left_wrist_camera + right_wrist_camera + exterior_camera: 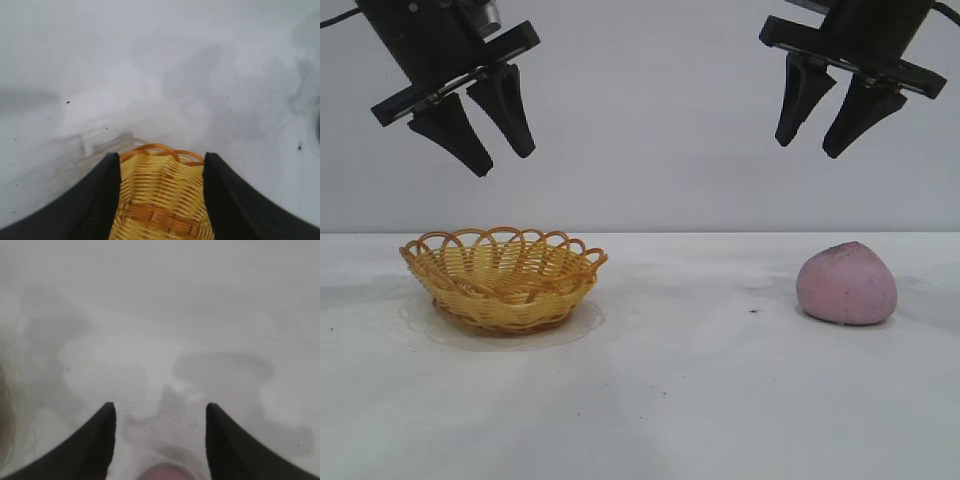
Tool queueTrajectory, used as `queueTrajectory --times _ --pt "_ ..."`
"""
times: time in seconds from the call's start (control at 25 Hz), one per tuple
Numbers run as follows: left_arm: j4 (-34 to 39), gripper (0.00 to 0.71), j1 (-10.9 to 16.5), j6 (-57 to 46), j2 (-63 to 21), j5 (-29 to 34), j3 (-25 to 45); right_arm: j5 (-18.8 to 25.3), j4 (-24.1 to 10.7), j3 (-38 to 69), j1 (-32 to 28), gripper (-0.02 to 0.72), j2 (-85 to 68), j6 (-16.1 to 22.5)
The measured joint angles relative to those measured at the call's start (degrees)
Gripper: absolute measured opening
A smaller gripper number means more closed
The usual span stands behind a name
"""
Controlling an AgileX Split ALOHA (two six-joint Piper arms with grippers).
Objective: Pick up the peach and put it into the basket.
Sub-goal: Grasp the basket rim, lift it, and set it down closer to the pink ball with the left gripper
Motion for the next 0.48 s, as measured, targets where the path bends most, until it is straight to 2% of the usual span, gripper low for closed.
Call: queueTrajectory --times 0.48 --pt "0.7 0.365 0.0 0.5 0.0 1.5 0.0 0.2 0.0 0.0 0.0 0.343 0.0 -0.2"
